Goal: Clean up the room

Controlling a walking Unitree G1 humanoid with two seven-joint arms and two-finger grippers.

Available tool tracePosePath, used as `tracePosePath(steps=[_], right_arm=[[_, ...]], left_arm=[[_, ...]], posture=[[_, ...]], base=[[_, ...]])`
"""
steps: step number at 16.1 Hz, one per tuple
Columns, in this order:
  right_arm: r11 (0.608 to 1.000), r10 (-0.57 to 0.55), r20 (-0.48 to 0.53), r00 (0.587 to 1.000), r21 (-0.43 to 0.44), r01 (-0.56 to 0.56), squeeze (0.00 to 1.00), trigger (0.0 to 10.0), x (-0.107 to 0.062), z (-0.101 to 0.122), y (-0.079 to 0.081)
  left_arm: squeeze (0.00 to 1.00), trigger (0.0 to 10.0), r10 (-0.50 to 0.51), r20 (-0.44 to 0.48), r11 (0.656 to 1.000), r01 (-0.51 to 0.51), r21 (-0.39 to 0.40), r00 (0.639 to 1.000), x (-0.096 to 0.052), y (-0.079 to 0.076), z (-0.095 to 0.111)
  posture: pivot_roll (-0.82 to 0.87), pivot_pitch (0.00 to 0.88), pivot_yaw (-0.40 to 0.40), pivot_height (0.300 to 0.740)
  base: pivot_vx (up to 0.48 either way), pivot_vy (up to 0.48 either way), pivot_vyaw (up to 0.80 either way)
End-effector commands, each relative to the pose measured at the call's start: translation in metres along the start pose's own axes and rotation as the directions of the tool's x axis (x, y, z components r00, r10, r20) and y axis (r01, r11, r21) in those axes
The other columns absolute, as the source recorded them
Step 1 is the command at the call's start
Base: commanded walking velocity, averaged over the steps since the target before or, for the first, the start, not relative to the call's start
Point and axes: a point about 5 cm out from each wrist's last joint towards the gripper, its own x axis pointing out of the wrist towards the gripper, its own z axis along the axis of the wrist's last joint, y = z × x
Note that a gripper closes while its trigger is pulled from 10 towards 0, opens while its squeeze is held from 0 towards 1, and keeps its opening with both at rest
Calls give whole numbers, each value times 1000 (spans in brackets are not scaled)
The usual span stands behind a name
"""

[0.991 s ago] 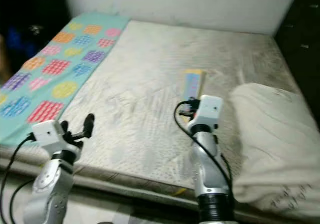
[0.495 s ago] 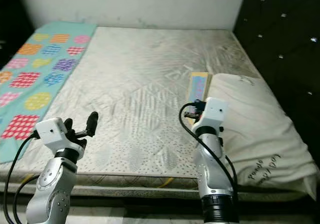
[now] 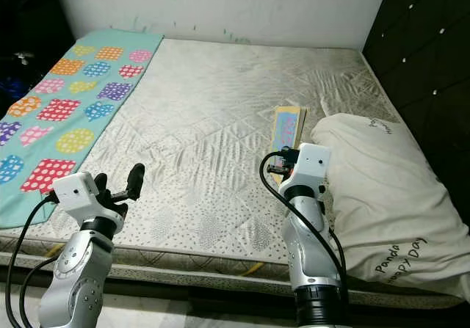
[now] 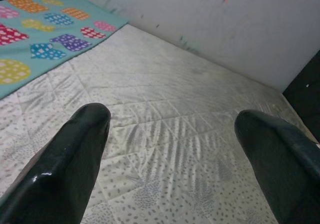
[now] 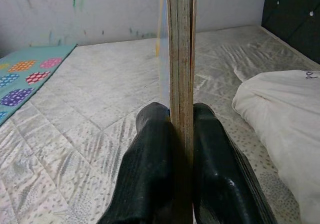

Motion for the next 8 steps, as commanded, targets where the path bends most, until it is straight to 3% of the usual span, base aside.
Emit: tracePosePath(steps=[1, 8], right_arm=[[1000, -1, 49, 999, 0, 1, 0, 10000, 1, 9, 1], [1000, -3, 46, 999, 1, 3, 0, 10000, 1, 8, 0]], left_arm=[[0, 10000, -14, -10, 1000, 14, 10, 1000, -1, -2, -1], [0, 10000, -9, -11, 1000, 10, 15, 1000, -1, 0, -1]], posture=[[-68, 0, -5, 740], [-67, 0, -4, 740]], base=[[0, -315, 0], [0, -381, 0]])
